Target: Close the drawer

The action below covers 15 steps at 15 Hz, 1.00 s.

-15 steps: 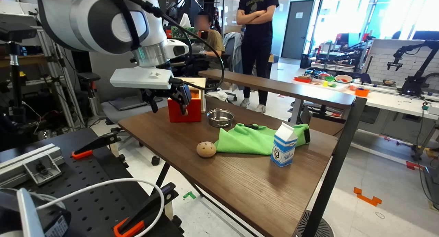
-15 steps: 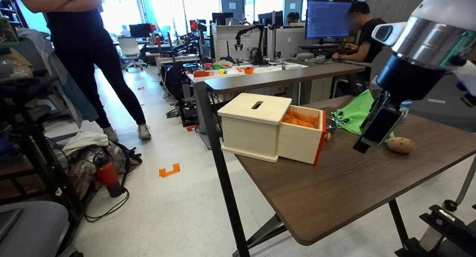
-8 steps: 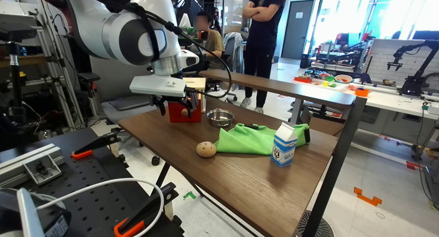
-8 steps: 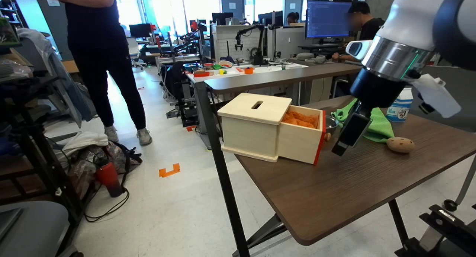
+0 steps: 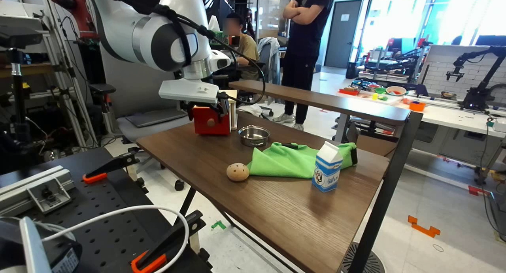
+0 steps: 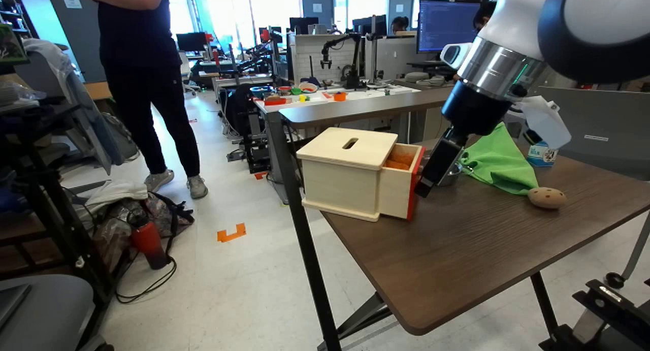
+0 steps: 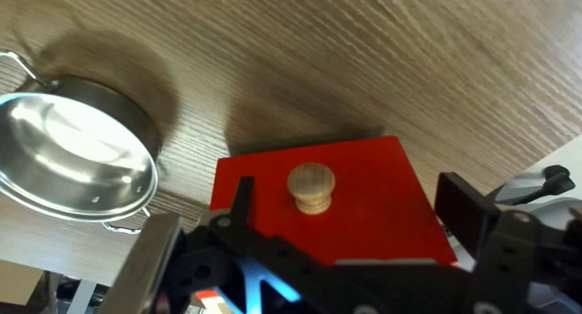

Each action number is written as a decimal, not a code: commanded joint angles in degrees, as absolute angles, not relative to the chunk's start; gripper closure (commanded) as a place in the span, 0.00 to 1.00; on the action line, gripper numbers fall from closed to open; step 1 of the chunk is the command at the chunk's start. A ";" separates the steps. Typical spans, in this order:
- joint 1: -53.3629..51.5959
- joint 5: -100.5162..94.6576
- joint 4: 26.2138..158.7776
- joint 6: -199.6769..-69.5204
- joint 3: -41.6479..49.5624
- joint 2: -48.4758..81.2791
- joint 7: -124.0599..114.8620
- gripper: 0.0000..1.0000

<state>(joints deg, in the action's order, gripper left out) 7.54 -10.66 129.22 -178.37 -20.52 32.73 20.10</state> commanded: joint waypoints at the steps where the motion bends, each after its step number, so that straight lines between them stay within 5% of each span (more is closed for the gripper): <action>1: 8.69 -10.40 125.99 -177.24 -23.18 34.78 20.77 0.00; 15: 11.26 -10.13 118.85 -178.00 -29.60 41.45 21.38 0.00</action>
